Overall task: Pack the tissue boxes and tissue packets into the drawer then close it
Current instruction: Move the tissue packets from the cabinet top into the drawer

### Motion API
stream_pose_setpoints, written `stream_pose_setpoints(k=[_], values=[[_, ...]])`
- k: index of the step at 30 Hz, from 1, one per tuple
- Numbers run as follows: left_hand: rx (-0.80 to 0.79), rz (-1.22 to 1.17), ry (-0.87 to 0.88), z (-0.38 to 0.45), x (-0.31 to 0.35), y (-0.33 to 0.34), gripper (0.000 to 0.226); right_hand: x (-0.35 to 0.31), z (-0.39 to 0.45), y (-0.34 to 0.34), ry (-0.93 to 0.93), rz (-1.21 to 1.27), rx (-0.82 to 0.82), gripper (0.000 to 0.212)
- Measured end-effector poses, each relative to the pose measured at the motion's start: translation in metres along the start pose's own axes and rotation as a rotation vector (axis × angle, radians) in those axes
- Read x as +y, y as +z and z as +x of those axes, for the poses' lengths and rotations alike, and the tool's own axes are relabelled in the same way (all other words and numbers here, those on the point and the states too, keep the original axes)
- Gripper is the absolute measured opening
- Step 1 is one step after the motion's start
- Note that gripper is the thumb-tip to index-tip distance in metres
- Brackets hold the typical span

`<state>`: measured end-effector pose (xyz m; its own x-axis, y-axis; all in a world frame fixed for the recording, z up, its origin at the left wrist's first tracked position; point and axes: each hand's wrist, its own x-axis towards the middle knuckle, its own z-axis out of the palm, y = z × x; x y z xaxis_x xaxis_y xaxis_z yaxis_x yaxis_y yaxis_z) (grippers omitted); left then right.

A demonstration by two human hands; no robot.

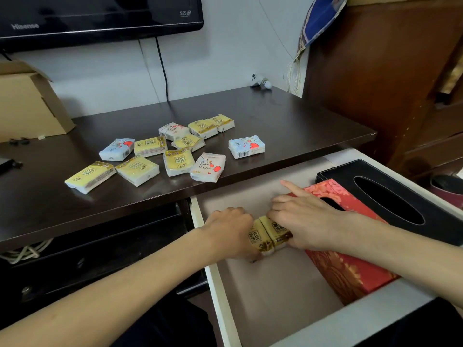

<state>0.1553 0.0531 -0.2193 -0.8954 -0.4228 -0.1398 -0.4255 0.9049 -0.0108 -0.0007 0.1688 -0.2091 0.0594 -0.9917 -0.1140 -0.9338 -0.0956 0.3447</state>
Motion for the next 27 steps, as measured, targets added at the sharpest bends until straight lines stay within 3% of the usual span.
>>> stream_pose_setpoints(k=[11, 15, 18, 25, 27], values=[[-0.022, 0.017, -0.019, -0.001, 0.002, -0.003, 0.064, -0.001, 0.0, -0.001, 0.018, 0.045, -0.02, 0.047], [0.001, 0.017, -0.029, -0.01, 0.004, -0.015, 0.064, 0.001, -0.003, -0.009, 0.005, 0.053, 0.019, 0.059], [0.062, -0.052, -0.015, -0.023, -0.005, -0.036, 0.061, 0.01, -0.005, -0.03, 0.022, 0.22, 0.076, 0.063], [0.339, -0.253, -0.157, -0.044, -0.056, -0.101, 0.028, 0.032, 0.036, -0.089, 0.285, 0.682, 0.381, 0.016], [0.38, -0.283, -0.212, -0.038, -0.078, -0.114, 0.025, 0.04, 0.06, -0.098, 0.315, 0.796, 0.428, 0.012]])
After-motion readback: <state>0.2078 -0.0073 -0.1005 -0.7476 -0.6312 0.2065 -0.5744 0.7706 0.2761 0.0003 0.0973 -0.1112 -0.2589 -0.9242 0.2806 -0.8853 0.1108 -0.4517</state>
